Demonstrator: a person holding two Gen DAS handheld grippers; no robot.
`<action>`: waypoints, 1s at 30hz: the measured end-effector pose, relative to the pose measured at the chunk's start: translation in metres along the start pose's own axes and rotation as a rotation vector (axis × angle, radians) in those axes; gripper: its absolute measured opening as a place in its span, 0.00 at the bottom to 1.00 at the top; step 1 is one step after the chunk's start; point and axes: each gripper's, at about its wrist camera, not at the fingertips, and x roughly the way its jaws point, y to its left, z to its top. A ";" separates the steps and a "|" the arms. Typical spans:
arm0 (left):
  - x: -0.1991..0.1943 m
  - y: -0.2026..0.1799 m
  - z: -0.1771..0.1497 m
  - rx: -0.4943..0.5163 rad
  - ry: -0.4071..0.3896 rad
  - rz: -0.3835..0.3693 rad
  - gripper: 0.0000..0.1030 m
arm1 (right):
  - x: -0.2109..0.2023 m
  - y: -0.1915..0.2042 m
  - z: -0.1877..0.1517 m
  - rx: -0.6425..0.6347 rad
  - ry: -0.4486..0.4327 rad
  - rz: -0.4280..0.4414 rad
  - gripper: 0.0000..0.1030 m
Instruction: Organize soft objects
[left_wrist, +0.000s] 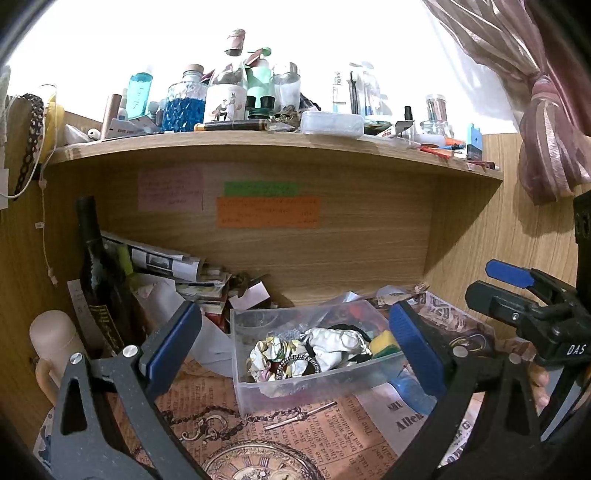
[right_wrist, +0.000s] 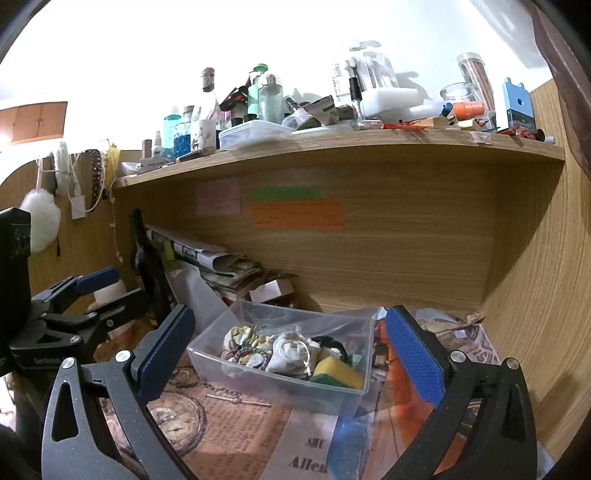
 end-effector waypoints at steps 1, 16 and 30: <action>0.000 0.001 0.000 -0.001 0.002 0.001 1.00 | 0.000 0.000 0.000 0.001 0.000 0.001 1.00; 0.004 0.006 -0.002 -0.011 0.009 0.001 1.00 | 0.001 0.000 -0.001 0.010 0.000 0.013 1.00; 0.004 0.006 -0.003 -0.009 0.008 0.002 1.00 | 0.002 0.001 -0.001 0.014 0.005 0.014 1.00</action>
